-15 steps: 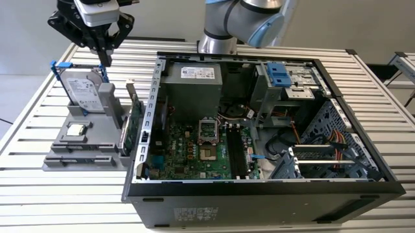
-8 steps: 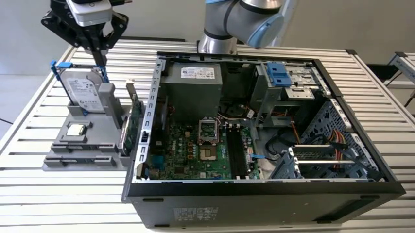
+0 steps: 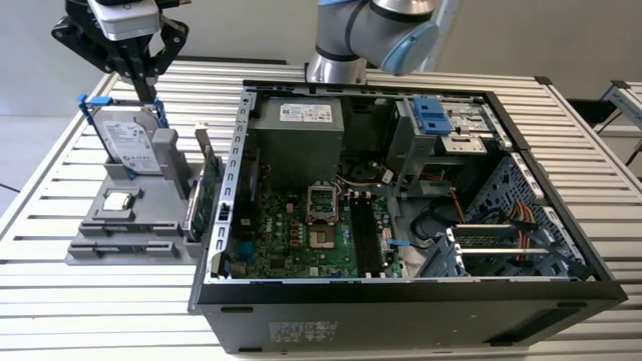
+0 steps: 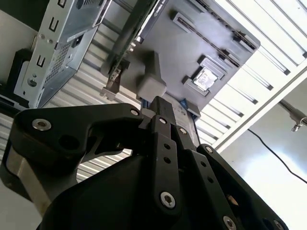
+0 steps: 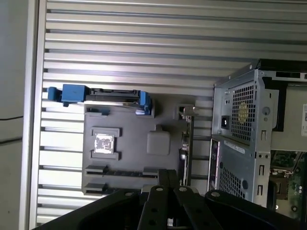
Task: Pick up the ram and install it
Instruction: 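Reach for the ram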
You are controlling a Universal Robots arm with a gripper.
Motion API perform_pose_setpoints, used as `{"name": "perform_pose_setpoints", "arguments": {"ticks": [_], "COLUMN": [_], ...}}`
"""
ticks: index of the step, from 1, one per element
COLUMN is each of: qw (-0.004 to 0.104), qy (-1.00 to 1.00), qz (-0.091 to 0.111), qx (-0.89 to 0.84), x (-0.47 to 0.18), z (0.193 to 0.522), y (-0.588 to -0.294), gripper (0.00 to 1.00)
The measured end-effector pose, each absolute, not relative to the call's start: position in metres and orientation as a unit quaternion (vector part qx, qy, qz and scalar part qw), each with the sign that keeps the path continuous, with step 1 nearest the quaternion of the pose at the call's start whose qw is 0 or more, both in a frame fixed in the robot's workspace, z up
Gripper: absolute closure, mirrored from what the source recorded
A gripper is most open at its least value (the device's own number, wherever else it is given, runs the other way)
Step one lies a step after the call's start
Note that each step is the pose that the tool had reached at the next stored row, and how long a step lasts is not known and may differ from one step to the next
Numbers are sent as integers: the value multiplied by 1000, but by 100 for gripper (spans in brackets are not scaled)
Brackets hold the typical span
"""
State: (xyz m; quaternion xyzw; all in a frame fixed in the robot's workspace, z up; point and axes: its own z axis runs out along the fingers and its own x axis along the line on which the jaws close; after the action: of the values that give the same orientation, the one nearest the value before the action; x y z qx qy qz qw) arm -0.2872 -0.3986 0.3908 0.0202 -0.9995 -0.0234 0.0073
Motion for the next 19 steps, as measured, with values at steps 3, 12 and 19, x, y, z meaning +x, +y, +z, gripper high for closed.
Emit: {"name": "perform_pose_setpoints", "arguments": {"ticks": [3, 12, 19], "qw": [7, 7, 7], "qy": [-999, -999, -999], "qz": [-23, -23, -23], "qx": [21, 22, 24], "x": [-291, -303, -312], "z": [391, 390, 390], "y": [-399, -399, -399], "gripper": [100, 100, 100]}}
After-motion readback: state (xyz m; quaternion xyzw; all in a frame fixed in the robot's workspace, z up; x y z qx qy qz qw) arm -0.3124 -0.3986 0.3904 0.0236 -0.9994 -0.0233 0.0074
